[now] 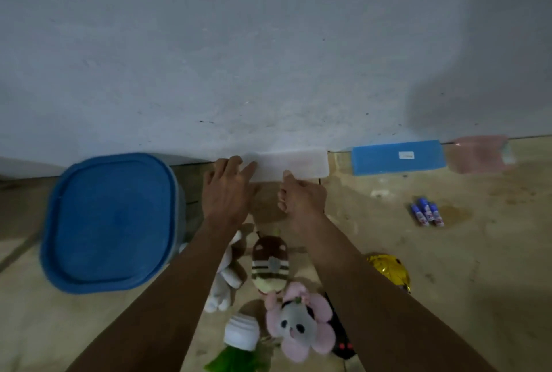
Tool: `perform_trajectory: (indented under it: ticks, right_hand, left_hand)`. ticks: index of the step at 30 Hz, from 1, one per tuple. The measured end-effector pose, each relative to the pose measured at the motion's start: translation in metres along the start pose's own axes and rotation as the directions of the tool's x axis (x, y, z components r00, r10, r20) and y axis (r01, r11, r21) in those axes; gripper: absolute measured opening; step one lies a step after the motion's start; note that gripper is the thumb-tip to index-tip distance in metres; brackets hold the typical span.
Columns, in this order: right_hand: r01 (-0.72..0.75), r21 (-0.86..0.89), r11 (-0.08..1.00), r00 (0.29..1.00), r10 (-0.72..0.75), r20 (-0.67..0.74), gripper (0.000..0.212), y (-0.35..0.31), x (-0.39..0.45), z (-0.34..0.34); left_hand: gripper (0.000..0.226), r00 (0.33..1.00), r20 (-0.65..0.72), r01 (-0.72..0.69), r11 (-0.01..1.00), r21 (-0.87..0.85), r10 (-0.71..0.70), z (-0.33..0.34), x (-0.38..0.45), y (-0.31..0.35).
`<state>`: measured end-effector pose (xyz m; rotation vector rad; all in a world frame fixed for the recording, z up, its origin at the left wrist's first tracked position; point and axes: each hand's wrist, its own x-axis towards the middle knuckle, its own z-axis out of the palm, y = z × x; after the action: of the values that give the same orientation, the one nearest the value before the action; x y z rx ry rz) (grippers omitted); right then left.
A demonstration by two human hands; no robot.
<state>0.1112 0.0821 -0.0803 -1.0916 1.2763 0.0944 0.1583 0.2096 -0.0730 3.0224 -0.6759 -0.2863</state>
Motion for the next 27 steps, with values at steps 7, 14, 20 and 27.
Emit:
perform_trajectory:
  ticks: [7,14,20,27]
  right_hand:
    - [-0.074,0.169,0.983,0.996,0.082,-0.043,0.031,0.002,-0.007,0.011]
    - [-0.02,0.132,0.991,0.997,0.03,-0.074,0.032,0.002,-0.012,0.012]
    - [-0.033,0.166,0.986,0.998,0.041,-0.041,0.031,-0.02,-0.021,0.008]
    - [0.02,0.076,0.997,0.997,-0.025,0.077,0.02,-0.051,-0.011,0.001]
  left_hand:
    - [0.047,0.989,-0.11,-0.092,0.991,0.101,0.103,0.017,0.01,-0.005]
    - [0.044,0.985,-0.117,-0.111,0.984,0.138,0.128,0.023,0.017,-0.009]
    - [0.059,0.976,-0.171,-0.124,0.99,0.065,0.133,0.013,0.019,-0.008]
    - [0.098,0.96,-0.276,-0.056,0.998,0.003,0.054,0.02,-0.002,-0.008]
